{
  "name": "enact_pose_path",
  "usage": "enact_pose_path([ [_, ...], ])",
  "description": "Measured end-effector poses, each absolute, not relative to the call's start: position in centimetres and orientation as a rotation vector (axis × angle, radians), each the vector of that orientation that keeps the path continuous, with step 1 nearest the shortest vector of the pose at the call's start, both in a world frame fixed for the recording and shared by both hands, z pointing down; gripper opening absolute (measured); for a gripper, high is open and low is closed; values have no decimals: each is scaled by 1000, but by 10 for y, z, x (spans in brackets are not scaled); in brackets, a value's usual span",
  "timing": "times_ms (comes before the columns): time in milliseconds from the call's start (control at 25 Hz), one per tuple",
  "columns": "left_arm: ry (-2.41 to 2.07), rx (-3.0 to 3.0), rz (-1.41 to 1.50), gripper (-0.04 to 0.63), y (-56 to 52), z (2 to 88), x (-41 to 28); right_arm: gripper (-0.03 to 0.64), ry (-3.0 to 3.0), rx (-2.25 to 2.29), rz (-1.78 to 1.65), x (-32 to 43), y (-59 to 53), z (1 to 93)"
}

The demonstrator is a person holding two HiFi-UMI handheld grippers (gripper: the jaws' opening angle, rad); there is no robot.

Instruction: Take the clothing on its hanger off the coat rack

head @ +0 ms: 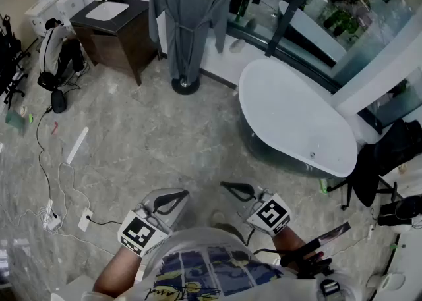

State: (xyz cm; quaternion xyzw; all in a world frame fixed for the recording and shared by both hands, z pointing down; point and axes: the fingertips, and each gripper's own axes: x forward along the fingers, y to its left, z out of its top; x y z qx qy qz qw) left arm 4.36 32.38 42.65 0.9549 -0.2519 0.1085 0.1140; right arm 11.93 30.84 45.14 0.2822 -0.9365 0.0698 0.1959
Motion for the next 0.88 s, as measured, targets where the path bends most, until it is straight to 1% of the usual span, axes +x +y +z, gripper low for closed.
enact_pose_path([
  [240,-714,2797,296,5,321,439,-24,2,-2612,816,198,51,303,454],
  [440,-689,2789,284,5,301,448,-52,2,-2593,803,229,19,293,462],
  [720,-670,2767,273,5,241,453,-37,4,-2615,815,242,34,226,461],
  [880,-718,2758,262,5,195,438,-19,60,-2662,773,215,48,171,452],
])
